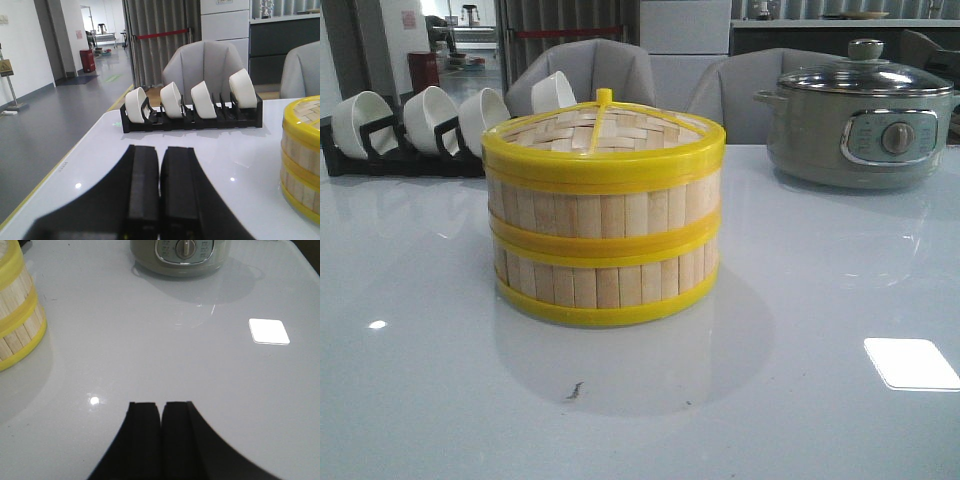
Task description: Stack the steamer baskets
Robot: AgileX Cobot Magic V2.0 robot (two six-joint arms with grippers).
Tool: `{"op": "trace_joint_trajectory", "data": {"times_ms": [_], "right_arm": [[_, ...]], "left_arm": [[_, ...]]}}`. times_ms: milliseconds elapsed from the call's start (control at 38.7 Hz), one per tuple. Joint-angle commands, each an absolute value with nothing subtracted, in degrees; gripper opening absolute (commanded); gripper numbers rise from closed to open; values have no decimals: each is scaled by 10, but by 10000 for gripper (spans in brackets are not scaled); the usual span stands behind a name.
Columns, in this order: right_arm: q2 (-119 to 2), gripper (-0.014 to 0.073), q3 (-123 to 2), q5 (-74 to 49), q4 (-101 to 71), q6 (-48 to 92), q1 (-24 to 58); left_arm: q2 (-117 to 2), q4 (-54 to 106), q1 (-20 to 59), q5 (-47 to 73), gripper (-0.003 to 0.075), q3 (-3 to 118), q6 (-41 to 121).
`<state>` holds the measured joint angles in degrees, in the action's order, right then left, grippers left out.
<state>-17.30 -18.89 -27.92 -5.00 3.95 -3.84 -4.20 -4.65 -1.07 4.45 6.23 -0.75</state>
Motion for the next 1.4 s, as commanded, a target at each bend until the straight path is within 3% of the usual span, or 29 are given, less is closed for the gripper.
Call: {"op": "trace_joint_trajectory", "data": {"times_ms": [0,181,1370], "right_arm": [[-176,66,-206,-236,-48,41,-42],[-176,66,-206,-236,-48,41,-42],[-176,66,-206,-236,-48,41,-42]], "left_arm": [[-25,-31,-22,-18,85,49,-13],[12,0,-33,-25,85,-5,-13],[10,30,-34,-31,85,-4,-13]]}}
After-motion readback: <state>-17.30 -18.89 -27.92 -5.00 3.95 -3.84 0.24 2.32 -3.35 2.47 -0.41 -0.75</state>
